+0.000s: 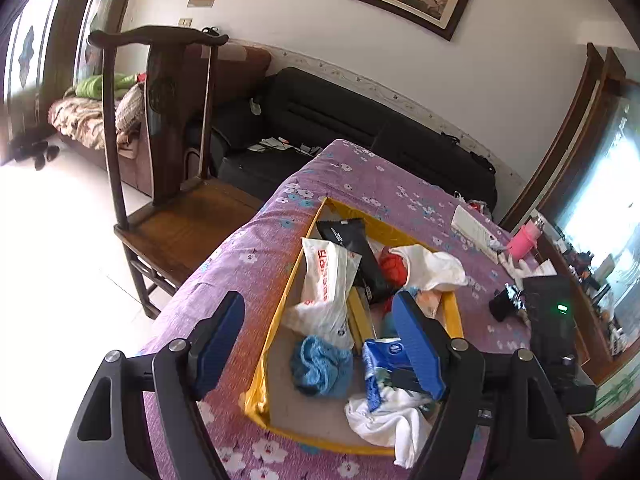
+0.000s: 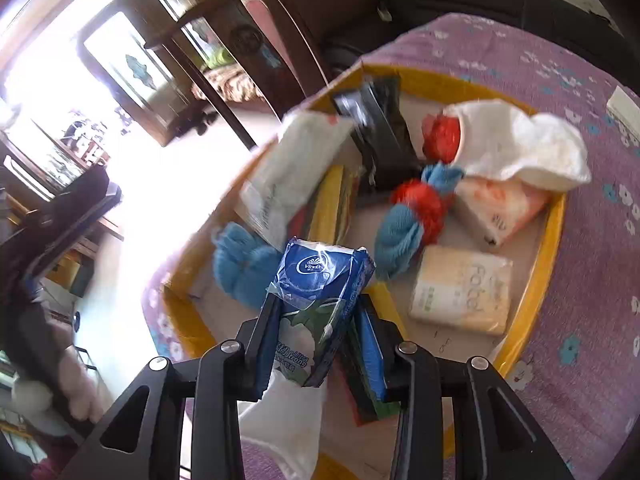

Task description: Organize soft objects

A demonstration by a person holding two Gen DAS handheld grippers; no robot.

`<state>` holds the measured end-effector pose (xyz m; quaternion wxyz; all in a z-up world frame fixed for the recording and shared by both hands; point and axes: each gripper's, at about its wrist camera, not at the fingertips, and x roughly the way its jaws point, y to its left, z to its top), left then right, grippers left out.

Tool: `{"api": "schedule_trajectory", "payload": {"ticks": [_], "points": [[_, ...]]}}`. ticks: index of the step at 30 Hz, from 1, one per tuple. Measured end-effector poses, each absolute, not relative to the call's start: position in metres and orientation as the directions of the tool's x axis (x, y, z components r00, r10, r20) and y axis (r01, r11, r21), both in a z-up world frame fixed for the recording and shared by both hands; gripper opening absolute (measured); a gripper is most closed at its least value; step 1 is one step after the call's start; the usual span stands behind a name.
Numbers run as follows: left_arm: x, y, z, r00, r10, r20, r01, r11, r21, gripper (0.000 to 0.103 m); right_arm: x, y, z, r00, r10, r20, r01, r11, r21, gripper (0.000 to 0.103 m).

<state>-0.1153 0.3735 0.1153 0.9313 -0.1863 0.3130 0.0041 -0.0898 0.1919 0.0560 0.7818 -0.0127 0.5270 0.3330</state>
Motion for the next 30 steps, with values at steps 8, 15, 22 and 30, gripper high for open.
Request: {"api": "schedule_trajectory", "payload": {"ticks": [8,15,22,30], "points": [[-0.125,0.343,0.126,0.81,-0.127,-0.572,-0.073,0.947,-0.313,0.084,-0.104,0.171,0.088,0.315,0.548,-0.775,-0.563,0.765,0.312,0.064],[-0.13,0.287,0.138,0.814,-0.111,-0.57,-0.028,0.973,-0.229,0.088,-0.121,0.09,0.117,0.471,0.533,-0.703,-0.483,0.823,0.3,0.075],[-0.138,0.195,0.138,0.84,0.101,-0.534,-0.095,0.995,0.039,0.094,-0.142,-0.002,0.105,0.609,0.357,-0.709,-0.31,0.929,0.201,0.075],[-0.143,0.121,0.134,0.835,0.19,-0.517,-0.09,0.973,0.213,0.098,-0.162,-0.086,0.101,0.671,0.255,-0.697,-0.184,0.967,0.177,0.078]]}}
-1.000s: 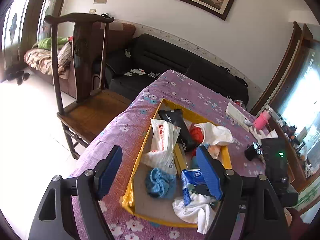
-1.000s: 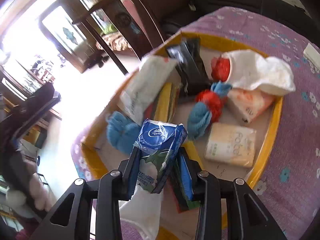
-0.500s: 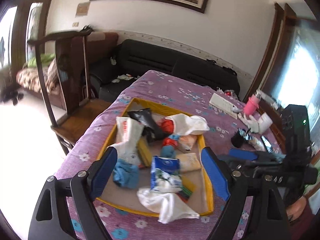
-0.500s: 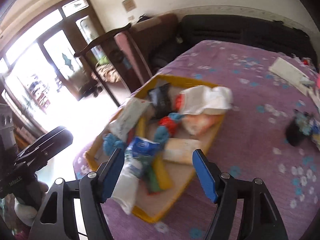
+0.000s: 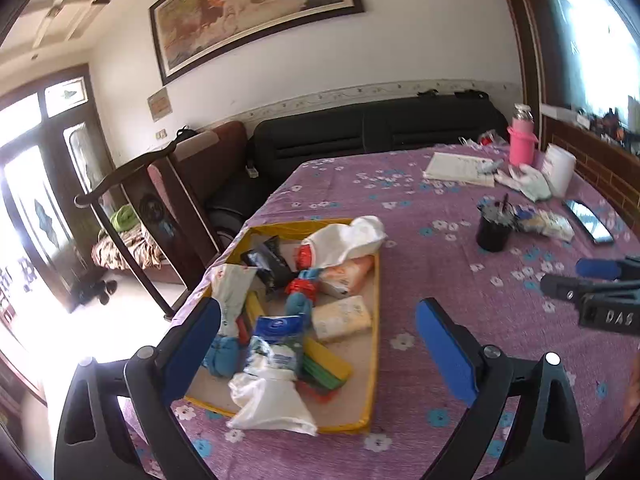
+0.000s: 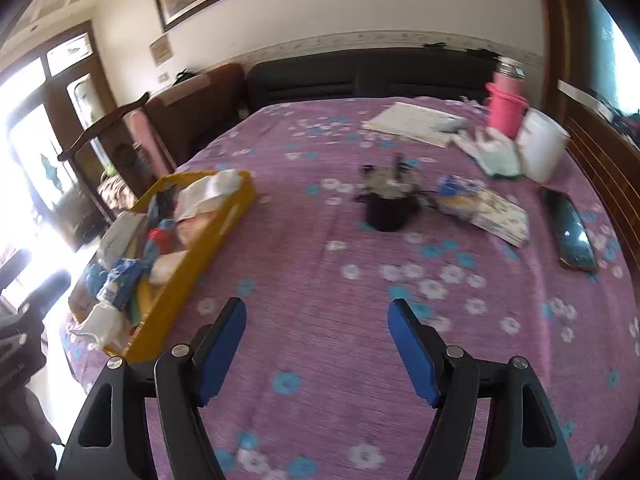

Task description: Organize soft objects

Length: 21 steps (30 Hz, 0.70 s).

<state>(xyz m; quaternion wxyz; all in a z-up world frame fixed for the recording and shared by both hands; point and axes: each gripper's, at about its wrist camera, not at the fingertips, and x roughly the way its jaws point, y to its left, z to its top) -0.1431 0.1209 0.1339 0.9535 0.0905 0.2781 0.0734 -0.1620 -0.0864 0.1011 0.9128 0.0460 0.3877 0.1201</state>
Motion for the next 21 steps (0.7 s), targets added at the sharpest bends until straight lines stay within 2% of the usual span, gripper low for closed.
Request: {"api": "schedule_trajectory", "payload": {"ticks": [21], "points": [[-0.127,0.049,0.115,0.801,0.154,-0.579,0.024,0.957,0.288,0.098,-0.17,-0.18,0.076,0.678,0.224,-0.7,-0.051,0.964,0.259,0.079]]}}
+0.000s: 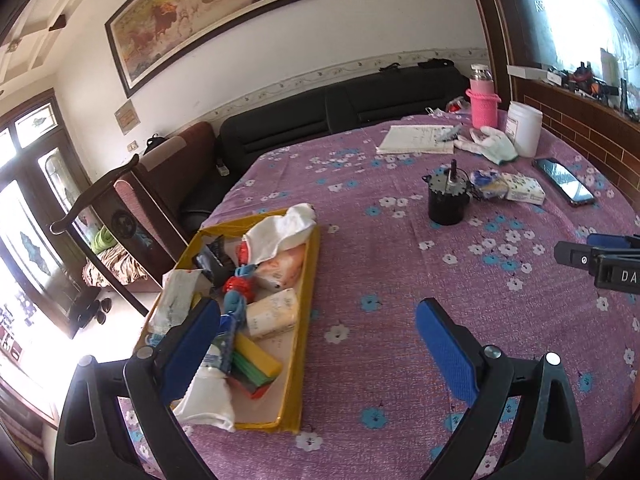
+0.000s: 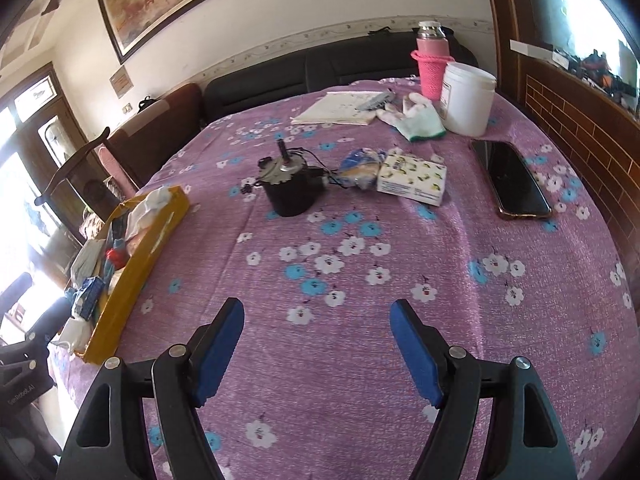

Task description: Organize soft objects

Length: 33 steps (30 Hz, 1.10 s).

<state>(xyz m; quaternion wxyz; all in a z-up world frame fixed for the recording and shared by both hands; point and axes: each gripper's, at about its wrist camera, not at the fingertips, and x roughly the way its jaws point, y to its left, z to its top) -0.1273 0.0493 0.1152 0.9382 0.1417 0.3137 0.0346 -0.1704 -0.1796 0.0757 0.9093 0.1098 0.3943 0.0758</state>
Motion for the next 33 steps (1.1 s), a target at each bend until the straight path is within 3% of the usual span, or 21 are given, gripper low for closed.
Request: {"api": "schedule_trajectory", "payload": {"ticks": [3,16,25,33], "points": [[-0.12,0.046,0.109,0.789,0.139,-0.598,0.041,0.96,0.277,0.098,-0.166,-0.186,0.07,0.671,0.222,-0.707,-0.038,0.963,0.267,0.079],[-0.078,0.021,0.032,0.583,-0.127,-0.803,0.239,0.971,0.02,0.098,-0.124,-0.248,0.055,0.649,0.162,-0.743,0.127,0.94,0.315,0.079],[-0.07,0.02,0.005,0.52,-0.181,-0.835,0.248,0.967,-0.055,0.101,-0.045,-0.258,0.074,0.653,0.051,-0.756,0.183,0.958,0.222,0.079],[-0.069,0.012,0.0,0.516,-0.142,-0.845,0.255,0.967,-0.007,0.103,0.056,-0.218,0.06,0.555,0.01,-0.832,0.143,0.984,0.107,0.079]]}}
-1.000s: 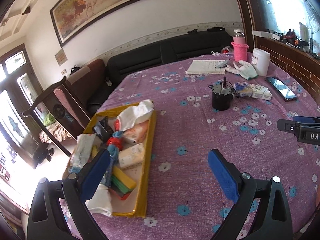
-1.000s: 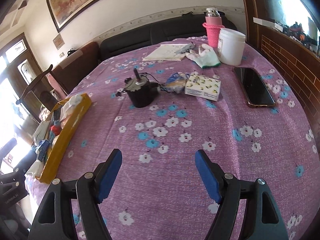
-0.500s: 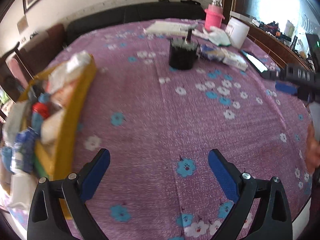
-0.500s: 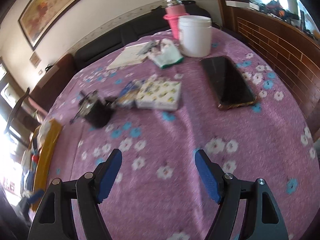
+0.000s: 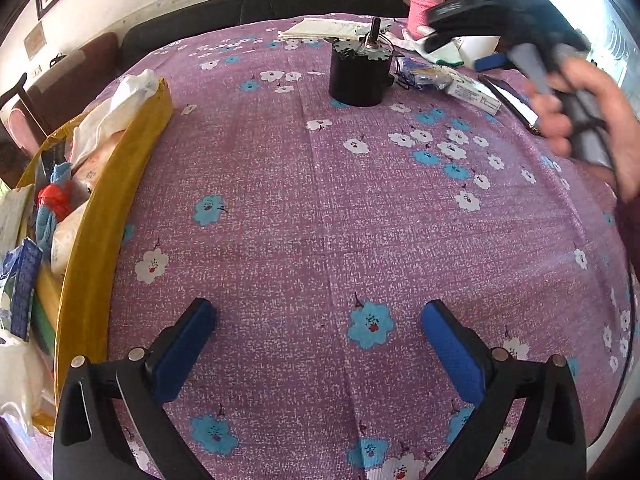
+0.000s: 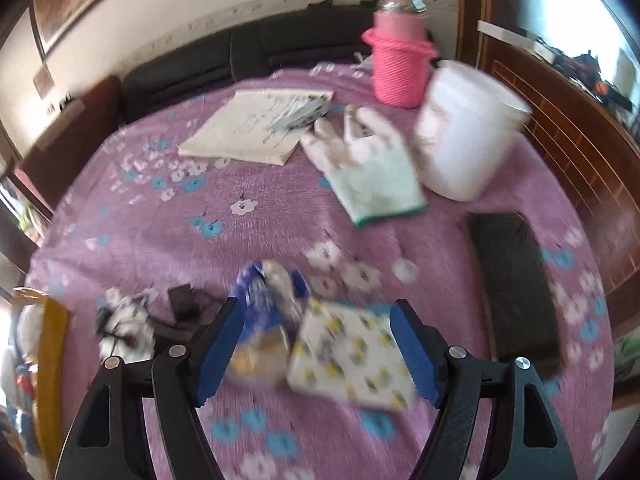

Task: Organize soft objects
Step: 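Grasp the white lemon-print tissue pack with the right tool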

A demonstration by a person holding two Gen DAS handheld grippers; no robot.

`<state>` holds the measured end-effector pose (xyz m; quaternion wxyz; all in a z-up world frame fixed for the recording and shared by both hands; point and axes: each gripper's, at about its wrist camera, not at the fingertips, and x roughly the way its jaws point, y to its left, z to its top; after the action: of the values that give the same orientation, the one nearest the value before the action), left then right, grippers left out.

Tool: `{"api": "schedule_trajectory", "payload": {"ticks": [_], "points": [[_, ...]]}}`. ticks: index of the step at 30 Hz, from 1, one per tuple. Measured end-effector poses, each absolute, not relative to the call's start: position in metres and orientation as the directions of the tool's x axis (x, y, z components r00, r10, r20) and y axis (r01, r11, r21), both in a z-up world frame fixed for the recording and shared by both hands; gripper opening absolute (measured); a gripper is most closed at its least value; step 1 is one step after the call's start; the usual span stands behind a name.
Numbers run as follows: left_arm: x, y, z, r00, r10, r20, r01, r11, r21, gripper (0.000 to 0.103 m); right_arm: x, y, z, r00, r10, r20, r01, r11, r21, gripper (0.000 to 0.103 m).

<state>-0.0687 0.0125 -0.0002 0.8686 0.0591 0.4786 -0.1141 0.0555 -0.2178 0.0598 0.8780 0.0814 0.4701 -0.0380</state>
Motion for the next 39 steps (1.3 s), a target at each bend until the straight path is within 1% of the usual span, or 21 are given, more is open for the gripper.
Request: {"api": "schedule_trajectory", "payload": {"ticks": [2,4,5,6,7,8,9,11,13,15,16,17,19,20,21,25,29,34,37,38,39], "points": [[-0.068,0.013,-0.001,0.516,-0.143,-0.845,0.255,0.967,-0.008,0.103,0.072,-0.214,0.046,0.514,0.003,-0.858,0.145,0.985,0.09,0.079],[-0.068,0.014,-0.001,0.516,-0.145,-0.844,0.255,0.967,-0.01,0.103,0.074,-0.215,0.04,0.512,0.044,-0.858,0.136,0.982,0.132,0.079],[-0.068,0.014,-0.001,0.516,-0.146,-0.844,0.255,0.967,-0.011,0.103,0.07,-0.217,0.039,0.501,0.073,-0.862,0.142,0.976,0.165,0.072],[-0.068,0.014,-0.001,0.516,-0.145,-0.844,0.254,0.967,-0.011,0.103,0.067,-0.218,0.039,0.494,0.101,-0.863,0.135,0.972,0.191,0.061],[-0.068,0.014,-0.001,0.516,-0.145,-0.844,0.254,0.967,-0.01,0.103,0.061,-0.217,0.039,0.479,0.143,-0.866,0.117,0.967,0.225,0.055],[-0.068,0.014,-0.001,0.516,-0.144,-0.844,0.254,0.967,-0.01,0.103,0.051,-0.215,0.039,0.454,0.185,-0.871,0.095,0.962,0.254,0.045],[-0.068,0.014,-0.001,0.516,-0.145,-0.844,0.254,0.967,-0.011,0.103,0.043,-0.213,0.037,0.431,0.205,-0.879,0.081,0.961,0.264,0.04],[-0.068,0.014,-0.001,0.515,-0.145,-0.845,0.254,0.967,-0.011,0.103,0.018,-0.204,0.027,0.366,0.254,-0.895,0.034,0.958,0.286,0.041],[-0.068,0.014,-0.001,0.516,-0.147,-0.844,0.254,0.967,-0.013,0.103,-0.015,-0.189,0.027,0.349,0.272,-0.896,-0.049,0.961,0.273,0.042],[-0.068,0.014,-0.001,0.516,-0.148,-0.844,0.254,0.967,-0.014,0.103,-0.053,-0.177,0.03,0.259,0.461,-0.849,-0.175,0.887,0.428,0.042],[-0.069,0.014,-0.001,0.516,-0.148,-0.844,0.253,0.967,-0.014,0.103,-0.067,-0.176,0.035,0.245,0.502,-0.829,-0.209,0.863,0.46,0.042],[-0.069,0.014,-0.001,0.516,-0.148,-0.844,0.253,0.967,-0.015,0.103,-0.08,-0.177,0.045,0.283,0.484,-0.828,-0.229,0.872,0.432,0.043],[-0.069,0.014,-0.001,0.516,-0.146,-0.844,0.253,0.967,-0.012,0.103,-0.098,-0.187,0.066,0.41,0.391,-0.824,-0.228,0.919,0.323,0.062],[-0.069,0.014,-0.001,0.515,-0.144,-0.845,0.254,0.967,-0.01,0.103,-0.103,-0.194,0.074,0.472,0.332,-0.817,-0.199,0.943,0.268,0.077],[-0.069,0.014,-0.001,0.515,-0.142,-0.845,0.254,0.967,-0.008,0.103,-0.104,-0.199,0.079,0.506,0.297,-0.81,-0.172,0.955,0.243,0.081],[-0.069,0.014,-0.001,0.515,-0.148,-0.844,0.255,0.967,-0.014,0.103,-0.102,-0.232,0.082,0.555,0.244,-0.795,-0.039,0.963,0.267,0.081],[-0.069,0.013,-0.001,0.514,-0.142,-0.846,0.256,0.967,-0.006,0.103,-0.098,-0.247,0.066,0.547,0.171,-0.82,0.052,0.97,0.237,0.082],[-0.069,0.013,-0.001,0.514,-0.142,-0.846,0.257,0.966,-0.006,0.103,-0.079,-0.245,0.038,0.489,0.146,-0.86,0.067,0.977,0.204,0.082],[-0.07,0.012,-0.002,0.515,-0.141,-0.846,0.261,0.965,-0.002,0.103,-0.083,-0.242,0.032,0.515,0.115,-0.85,0.069,0.982,0.175,0.082],[-0.07,0.012,-0.002,0.515,-0.141,-0.845,0.262,0.965,-0.001,0.103,-0.084,-0.24,0.031,0.514,0.119,-0.849,0.065,0.982,0.177,0.08],[-0.071,0.012,-0.002,0.516,-0.141,-0.845,0.263,0.965,-0.001,0.103,-0.086,-0.239,0.031,0.512,0.126,-0.85,0.059,0.982,0.18,0.065]]}}
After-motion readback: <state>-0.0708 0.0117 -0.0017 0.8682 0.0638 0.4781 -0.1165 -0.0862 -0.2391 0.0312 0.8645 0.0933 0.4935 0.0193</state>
